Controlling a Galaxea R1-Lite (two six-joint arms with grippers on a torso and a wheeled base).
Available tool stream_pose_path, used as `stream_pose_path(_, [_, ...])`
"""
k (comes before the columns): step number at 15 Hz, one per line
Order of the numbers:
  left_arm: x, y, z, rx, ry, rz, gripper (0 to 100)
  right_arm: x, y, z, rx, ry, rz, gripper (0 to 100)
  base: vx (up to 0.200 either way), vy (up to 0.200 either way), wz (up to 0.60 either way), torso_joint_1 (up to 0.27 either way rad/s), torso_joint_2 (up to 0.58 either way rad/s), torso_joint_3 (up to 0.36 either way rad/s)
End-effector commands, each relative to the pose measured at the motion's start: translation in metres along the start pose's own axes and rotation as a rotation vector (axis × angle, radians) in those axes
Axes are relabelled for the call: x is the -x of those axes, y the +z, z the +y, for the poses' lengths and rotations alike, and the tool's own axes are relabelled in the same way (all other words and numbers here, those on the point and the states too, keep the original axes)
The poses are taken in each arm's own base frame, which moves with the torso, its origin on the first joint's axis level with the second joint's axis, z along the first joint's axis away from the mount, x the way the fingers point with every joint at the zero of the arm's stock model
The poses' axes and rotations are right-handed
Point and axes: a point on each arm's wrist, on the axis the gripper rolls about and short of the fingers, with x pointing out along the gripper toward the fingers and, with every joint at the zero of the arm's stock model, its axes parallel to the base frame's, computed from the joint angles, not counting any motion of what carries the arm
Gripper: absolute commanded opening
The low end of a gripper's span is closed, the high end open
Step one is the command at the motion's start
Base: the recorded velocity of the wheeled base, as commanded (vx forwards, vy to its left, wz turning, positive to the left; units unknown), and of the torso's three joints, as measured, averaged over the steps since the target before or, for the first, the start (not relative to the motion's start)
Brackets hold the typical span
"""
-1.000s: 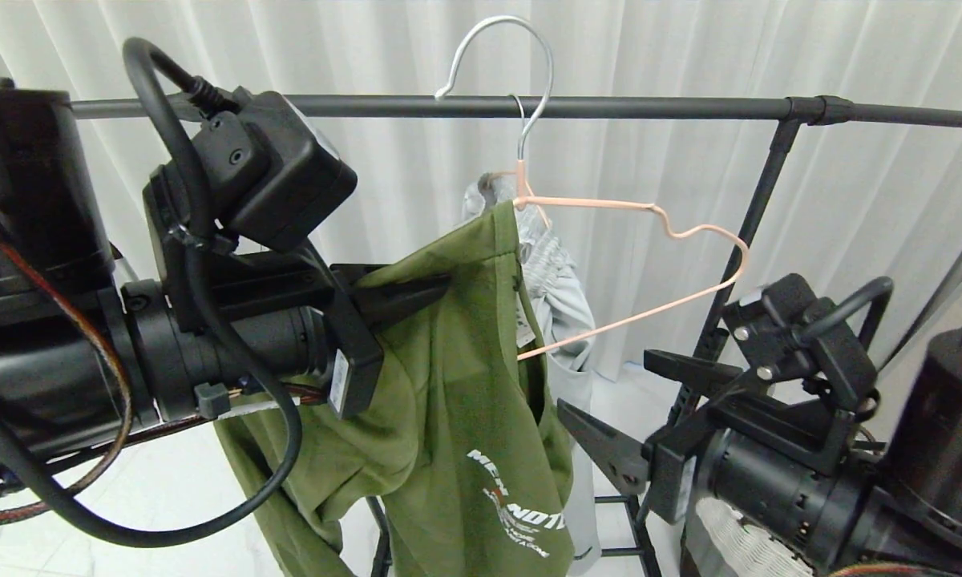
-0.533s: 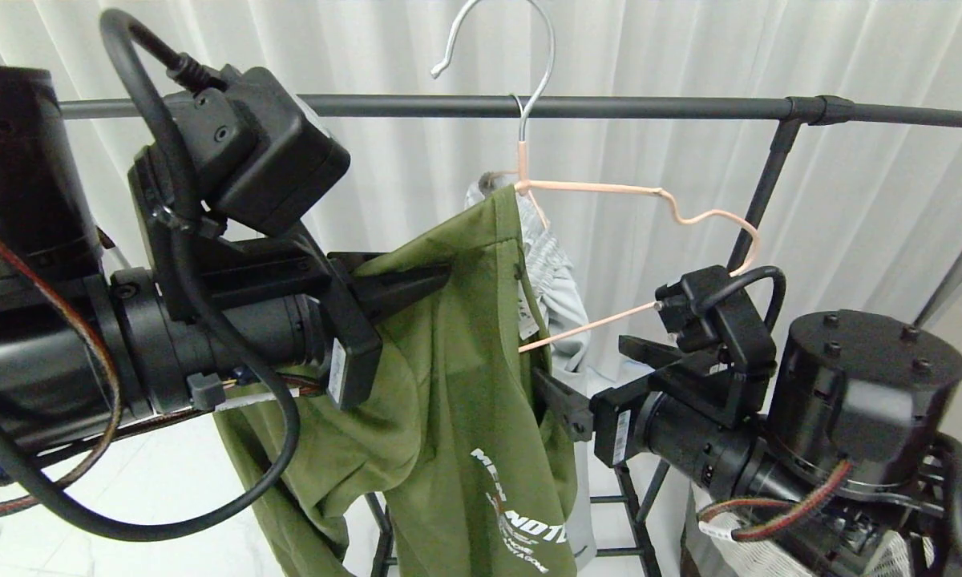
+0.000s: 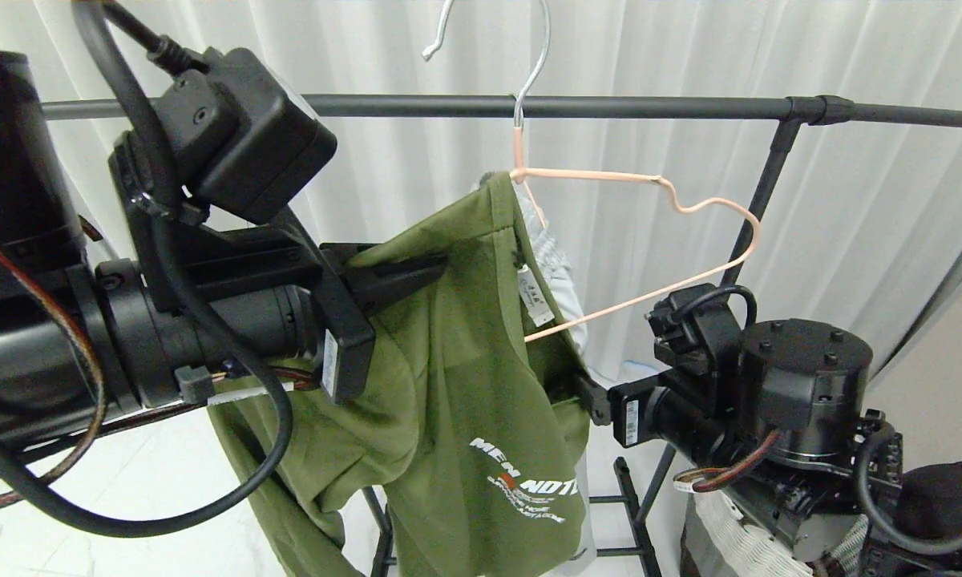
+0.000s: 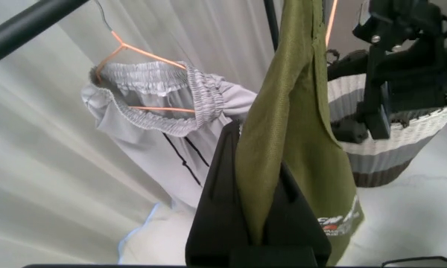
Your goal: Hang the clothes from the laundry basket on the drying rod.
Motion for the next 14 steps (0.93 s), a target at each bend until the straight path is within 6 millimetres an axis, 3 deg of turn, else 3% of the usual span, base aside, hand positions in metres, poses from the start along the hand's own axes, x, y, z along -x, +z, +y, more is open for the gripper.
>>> stream_pose_path(1, [0.003, 0.001, 0.002, 0.0, 0.011, -0.004, 0, 0.002, -0.005, -0.02, 0.022, -0.058, 0.023, 100, 0.0, 0.0, 0.0, 0.0, 0.0, 0.0])
stream_pose_path(6, [0.005, -0.003, 0.003, 0.0, 0.02, 0.007, 0, 0.014, -0.007, -0.066, 0.054, -0.198, 0.038, 100, 0.0, 0.0, 0.0, 0.0, 0.0, 0.0])
stream_pose_path(9, [0.012, -0.02, -0.003, -0.003, 0.028, 0.069, 0, 0.017, 0.005, -0.092, 0.041, -0.286, 0.0, 100, 0.0, 0.0, 0.0, 0.0, 0.0, 0.0])
stream_pose_path(12, [0.018, -0.034, -0.01, -0.001, 0.042, 0.125, 0, 0.026, 0.021, -0.098, 0.021, -0.293, -0.064, 100, 0.0, 0.0, 0.0, 0.0, 0.0, 0.0])
stream_pose_path(14, [0.017, -0.038, -0.011, 0.0, 0.048, 0.148, 0, 0.041, 0.049, -0.098, -0.001, -0.275, -0.141, 100, 0.0, 0.0, 0.0, 0.0, 0.0, 0.0])
